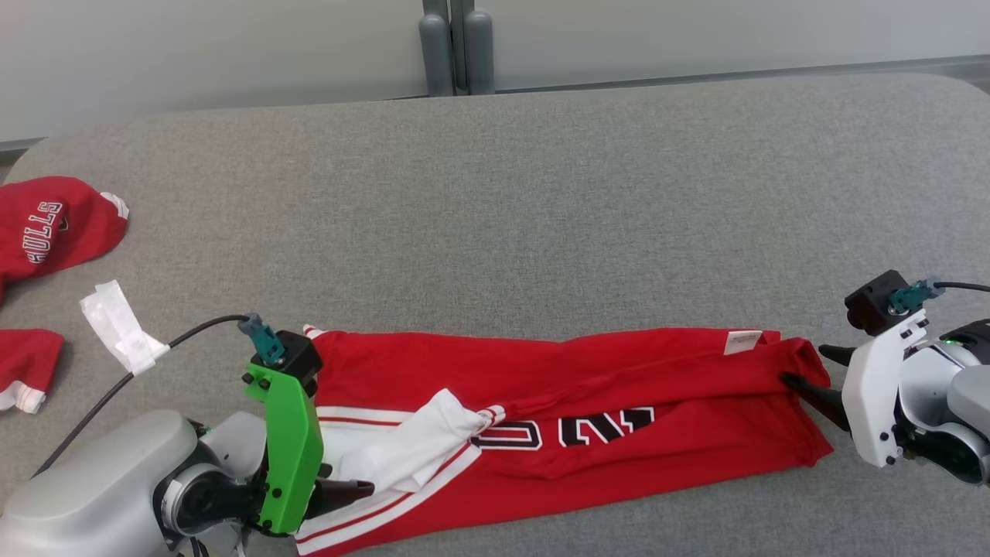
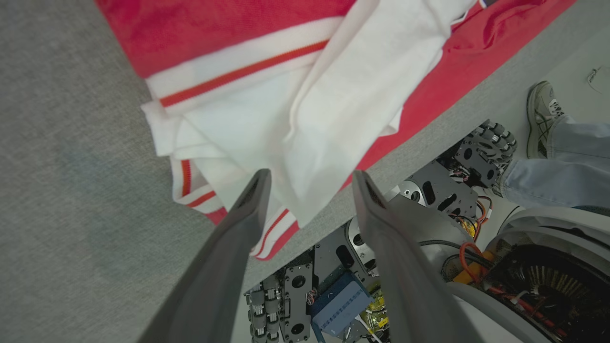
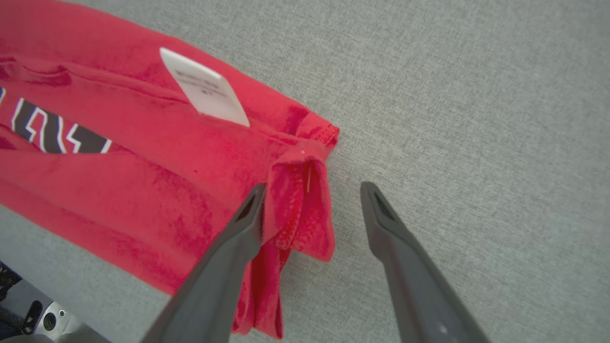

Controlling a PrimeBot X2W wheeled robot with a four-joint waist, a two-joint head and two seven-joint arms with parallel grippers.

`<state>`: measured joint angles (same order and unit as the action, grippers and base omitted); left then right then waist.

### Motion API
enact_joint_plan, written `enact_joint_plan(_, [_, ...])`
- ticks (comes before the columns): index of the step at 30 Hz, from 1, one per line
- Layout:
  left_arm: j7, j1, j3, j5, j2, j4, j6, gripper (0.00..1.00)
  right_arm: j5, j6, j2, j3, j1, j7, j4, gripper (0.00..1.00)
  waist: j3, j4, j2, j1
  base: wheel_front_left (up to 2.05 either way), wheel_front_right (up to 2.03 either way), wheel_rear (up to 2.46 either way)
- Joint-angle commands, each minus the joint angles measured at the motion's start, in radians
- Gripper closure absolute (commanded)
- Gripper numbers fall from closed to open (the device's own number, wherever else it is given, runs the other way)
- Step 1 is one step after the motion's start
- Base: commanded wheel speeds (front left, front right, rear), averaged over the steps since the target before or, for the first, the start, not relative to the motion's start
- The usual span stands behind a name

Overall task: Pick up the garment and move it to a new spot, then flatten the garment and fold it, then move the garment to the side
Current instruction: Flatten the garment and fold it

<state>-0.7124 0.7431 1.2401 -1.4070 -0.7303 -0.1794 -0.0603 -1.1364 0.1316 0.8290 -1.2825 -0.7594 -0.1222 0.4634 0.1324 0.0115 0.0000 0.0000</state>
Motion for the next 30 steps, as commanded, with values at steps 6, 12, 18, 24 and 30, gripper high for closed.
enact_joint_plan(6, [0.014,-0.022,-0.011,-0.011,-0.018,-0.009,0.001,0.00,0.072,-0.002,0.046,0.000,0.020,-0.028,-0.045,0.00,-0.057,-0.008,0.0000,0.0000,0.00,0.00,0.00])
enact_joint_plan(12, [0.139,-0.017,-0.068,0.030,-0.065,0.026,0.010,0.00,0.039,-0.002,0.080,0.000,-0.006,0.059,-0.049,0.00,-0.119,-0.011,0.0000,0.0000,0.00,0.00,0.00])
enact_joint_plan(18, [0.376,-0.050,-0.147,0.107,-0.119,0.086,0.066,0.00,-0.022,-0.002,0.105,0.027,-0.031,0.292,-0.050,0.00,-0.138,-0.007,0.0000,0.0000,0.00,0.00,0.00])
enact_joint_plan(24, [0.688,-0.133,-0.229,0.204,-0.134,0.132,0.193,0.00,-0.033,-0.002,0.054,0.243,0.030,0.388,-0.035,0.00,-0.141,-0.004,0.0000,0.0000,0.00,0.00,0.00])
enact_joint_plan(30, [0.954,-0.255,-0.341,0.226,-0.129,0.163,0.316,0.00,0.157,-0.002,-0.102,0.681,0.270,0.387,-0.055,0.00,-0.140,0.002,0.0000,0.0000,0.00,0.00,0.00])
